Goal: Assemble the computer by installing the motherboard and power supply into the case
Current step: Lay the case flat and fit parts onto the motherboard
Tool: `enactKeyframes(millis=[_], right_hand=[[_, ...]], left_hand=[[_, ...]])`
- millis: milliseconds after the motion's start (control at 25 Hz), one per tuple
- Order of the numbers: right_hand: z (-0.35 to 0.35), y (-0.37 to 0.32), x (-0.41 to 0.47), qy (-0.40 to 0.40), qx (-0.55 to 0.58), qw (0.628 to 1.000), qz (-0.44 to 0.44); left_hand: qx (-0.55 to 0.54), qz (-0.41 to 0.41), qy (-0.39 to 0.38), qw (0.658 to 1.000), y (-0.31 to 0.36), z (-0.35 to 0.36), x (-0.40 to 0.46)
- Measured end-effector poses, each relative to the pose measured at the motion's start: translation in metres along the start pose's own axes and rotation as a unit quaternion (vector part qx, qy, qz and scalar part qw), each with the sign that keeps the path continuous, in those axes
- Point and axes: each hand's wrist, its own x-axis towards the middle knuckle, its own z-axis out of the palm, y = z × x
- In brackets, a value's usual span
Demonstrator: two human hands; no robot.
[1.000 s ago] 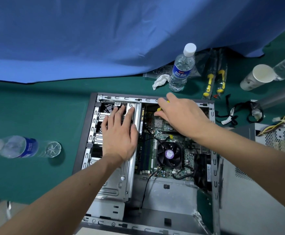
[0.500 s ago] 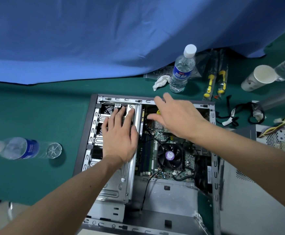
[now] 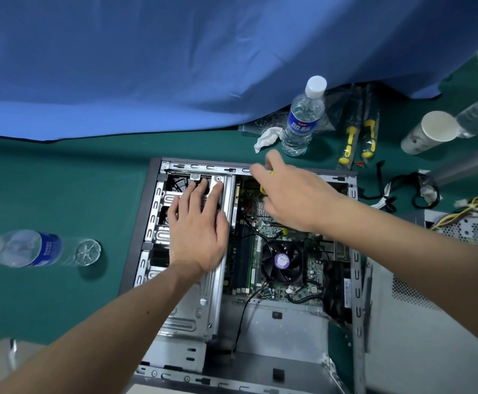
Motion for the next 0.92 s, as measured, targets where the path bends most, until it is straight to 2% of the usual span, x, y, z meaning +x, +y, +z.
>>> enactKeyframes(millis=[80,240,320,400,440,520,640,720,800,840,920], right_hand=[[0.000,0.003,-0.001,-0.007,-0.029,0.999,-0.043],[0.001,0.002,0.002,0.039,-0.118,0.992,0.040],[0.001,0.004,0.001,0.025,-0.043,0.998,0.041],[-0.002,0.010,-0.001,-0.012,0.046,0.999,0.004],[-0.003,0.013,-0.002,-0.026,0.051,0.998,-0.016],[-0.004,0.012,-0.003,0.003,-0.018,1.000,-0.021],[0.000,0.002,0.000,0.030,-0.131,0.990,0.038],[0.000,0.004,0.003,0.016,-0.050,0.997,0.050],[-0.004,0.015,0.002,-0.015,0.057,0.998,0.022],[-0.006,0.017,0.001,-0.023,0.065,0.998,-0.001],[-0.003,0.016,-0.003,-0.004,0.007,1.000,-0.011]], left_hand=[[-0.002,0.001,-0.001,1.000,0.002,0.000,0.001],[0.001,0.004,0.002,1.000,0.001,0.001,0.001],[0.002,0.004,0.001,1.000,-0.002,0.002,-0.001],[0.002,0.004,0.003,1.000,-0.001,0.002,0.000],[0.001,0.004,0.003,1.000,0.000,0.002,0.000],[-0.001,0.007,0.002,1.000,0.001,0.002,0.001],[0.000,0.005,0.006,1.000,0.000,0.002,0.001],[-0.004,0.004,0.008,1.000,-0.001,0.002,-0.001],[-0.006,0.005,0.012,1.000,0.000,0.002,0.001],[-0.006,0.006,0.012,1.000,0.001,0.002,0.001],[-0.008,0.008,0.012,1.000,0.001,0.002,0.002]])
